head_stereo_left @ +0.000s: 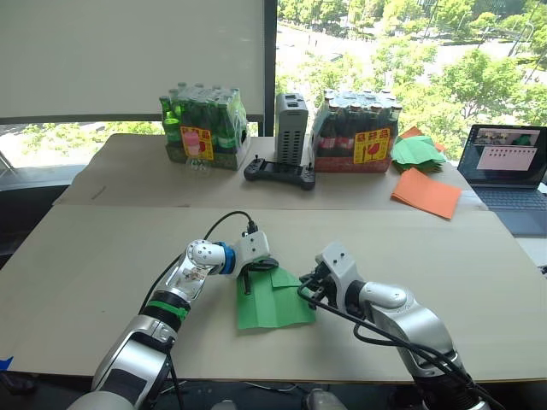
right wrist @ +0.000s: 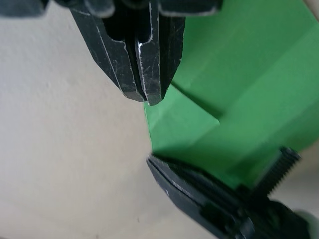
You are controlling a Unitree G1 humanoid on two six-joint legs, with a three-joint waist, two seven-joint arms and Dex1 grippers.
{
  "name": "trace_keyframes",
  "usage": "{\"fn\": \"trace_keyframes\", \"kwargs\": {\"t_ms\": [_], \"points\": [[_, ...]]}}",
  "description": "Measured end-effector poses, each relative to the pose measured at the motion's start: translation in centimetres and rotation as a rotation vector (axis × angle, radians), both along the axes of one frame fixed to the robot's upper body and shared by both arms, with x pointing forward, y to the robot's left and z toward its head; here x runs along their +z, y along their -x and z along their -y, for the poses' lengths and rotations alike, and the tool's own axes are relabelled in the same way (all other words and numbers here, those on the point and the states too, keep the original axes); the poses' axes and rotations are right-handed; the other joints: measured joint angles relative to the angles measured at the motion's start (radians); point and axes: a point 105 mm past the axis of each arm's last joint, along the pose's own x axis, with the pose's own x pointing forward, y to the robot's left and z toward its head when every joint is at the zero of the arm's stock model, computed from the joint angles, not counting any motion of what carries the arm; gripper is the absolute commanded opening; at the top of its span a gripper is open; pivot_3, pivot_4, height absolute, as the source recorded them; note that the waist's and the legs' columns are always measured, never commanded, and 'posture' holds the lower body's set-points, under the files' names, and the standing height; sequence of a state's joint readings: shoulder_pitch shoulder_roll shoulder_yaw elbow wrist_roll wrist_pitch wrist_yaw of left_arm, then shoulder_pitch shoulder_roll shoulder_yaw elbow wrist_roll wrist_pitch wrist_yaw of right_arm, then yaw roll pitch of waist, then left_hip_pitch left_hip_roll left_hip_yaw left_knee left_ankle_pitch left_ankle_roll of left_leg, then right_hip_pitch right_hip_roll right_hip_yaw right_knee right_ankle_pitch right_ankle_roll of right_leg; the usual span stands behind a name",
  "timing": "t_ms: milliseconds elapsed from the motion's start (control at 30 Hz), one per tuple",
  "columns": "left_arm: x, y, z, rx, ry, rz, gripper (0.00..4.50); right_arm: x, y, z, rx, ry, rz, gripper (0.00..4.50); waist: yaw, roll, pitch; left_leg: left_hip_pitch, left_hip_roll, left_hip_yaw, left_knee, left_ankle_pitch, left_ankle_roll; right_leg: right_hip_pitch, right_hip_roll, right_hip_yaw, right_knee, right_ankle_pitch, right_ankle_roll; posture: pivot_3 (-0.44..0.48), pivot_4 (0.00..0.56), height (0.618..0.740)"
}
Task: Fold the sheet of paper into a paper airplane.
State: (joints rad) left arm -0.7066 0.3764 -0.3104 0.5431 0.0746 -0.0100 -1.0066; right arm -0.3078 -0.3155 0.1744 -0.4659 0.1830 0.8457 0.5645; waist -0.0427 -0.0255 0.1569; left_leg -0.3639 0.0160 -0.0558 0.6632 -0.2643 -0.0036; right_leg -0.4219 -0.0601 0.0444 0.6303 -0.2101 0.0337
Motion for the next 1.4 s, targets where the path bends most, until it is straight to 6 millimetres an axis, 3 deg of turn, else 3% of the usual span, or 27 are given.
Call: {"fn": "trace_keyframes", "kwargs": {"t_ms": [100, 333, 467, 633, 733, 900, 1133, 1267, 1400], "points": [[0.5, 0.0, -0.7, 0.034, 0.018, -0.009, 0.00, 1.5, 0.4, -1.0, 0.042, -0.060, 0.061, 0.02, -0.003, 0.000, 0.000, -0.001, 0.000, 0.000, 0.000, 0.000, 0.000, -0.001, 0.000, 0.000, 0.000, 0.000, 0.000, 0.000, 0.150, 0.740], [5.5, 0.3, -4.2, 0.194, 0.231, -0.032, 0.00, 0.3, 0.3, -1.1, 0.032, -0.032, 0.051, 0.02, -0.004, 0.001, 0.001, -0.004, 0.000, 0.000, 0.000, 0.000, 0.000, -0.004, 0.000, 0.000, 0.000, 0.000, 0.000, 0.000, 0.150, 0.740], [5.3, 1.3, -6.2, 0.290, 0.323, -0.116, 1.08, -0.1, 0.1, -1.2, 0.032, -0.023, 0.051, 0.00, -0.004, 0.001, 0.001, -0.003, 0.000, 0.000, 0.000, 0.000, 0.000, -0.004, 0.000, 0.000, 0.000, 0.000, 0.000, 0.000, 0.150, 0.740], [1.9, 3.6, -8.1, 0.408, 0.420, -0.345, 2.79, -0.5, -0.3, -1.2, 0.024, -0.009, 0.050, 0.00, -0.002, 0.001, 0.002, -0.004, 0.000, 0.000, 0.000, 0.000, 0.000, -0.004, 0.000, -0.001, 0.000, 0.000, 0.000, 0.000, 0.150, 0.740], [0.6, 4.7, -8.3, 0.444, 0.447, -0.427, 2.79, -0.8, -0.6, -1.2, 0.027, -0.004, 0.050, 0.00, -0.001, 0.000, 0.003, -0.004, 0.001, 0.000, 0.000, 0.000, 0.000, -0.004, 0.000, -0.001, 0.000, 0.000, -0.001, 0.000, 0.150, 0.740], [1.2, 4.6, -7.7, 0.474, 0.547, -0.457, 2.79, -1.5, -1.1, -1.6, 0.050, 0.032, 0.048, 0.00, 0.001, 0.000, 0.003, -0.003, 0.000, 0.000, 0.000, 0.000, 0.000, -0.003, -0.001, -0.001, 0.000, 0.000, -0.001, 0.000, 0.150, 0.740], [0.5, 4.6, -7.1, 0.496, 0.574, -0.497, 2.79, -4.5, -1.2, -1.2, 0.066, 0.140, -0.025, 0.00, -0.001, 0.000, 0.003, -0.003, 0.000, 0.000, 0.000, 0.000, 0.000, -0.004, -0.001, -0.001, 0.000, 0.001, -0.001, 0.000, 0.150, 0.740], [0.4, 4.5, -7.0, 0.509, 0.568, -0.495, 2.79, -4.7, -1.2, -1.4, 0.077, 0.169, -0.016, 0.00, -0.001, 0.000, 0.003, -0.003, 0.000, 0.000, 0.000, 0.000, 0.000, -0.003, -0.001, 0.000, 0.000, 0.001, -0.001, 0.000, 0.150, 0.740], [0.8, 4.3, -6.7, 0.492, 0.566, -0.480, 1.63, -4.7, -1.2, -1.8, 0.084, 0.172, -0.012, 0.00, -0.001, 0.000, 0.003, -0.003, 0.000, 0.000, 0.000, 0.000, 0.000, -0.003, -0.001, 0.000, 0.000, 0.001, -0.001, 0.000, 0.150, 0.740]]}}
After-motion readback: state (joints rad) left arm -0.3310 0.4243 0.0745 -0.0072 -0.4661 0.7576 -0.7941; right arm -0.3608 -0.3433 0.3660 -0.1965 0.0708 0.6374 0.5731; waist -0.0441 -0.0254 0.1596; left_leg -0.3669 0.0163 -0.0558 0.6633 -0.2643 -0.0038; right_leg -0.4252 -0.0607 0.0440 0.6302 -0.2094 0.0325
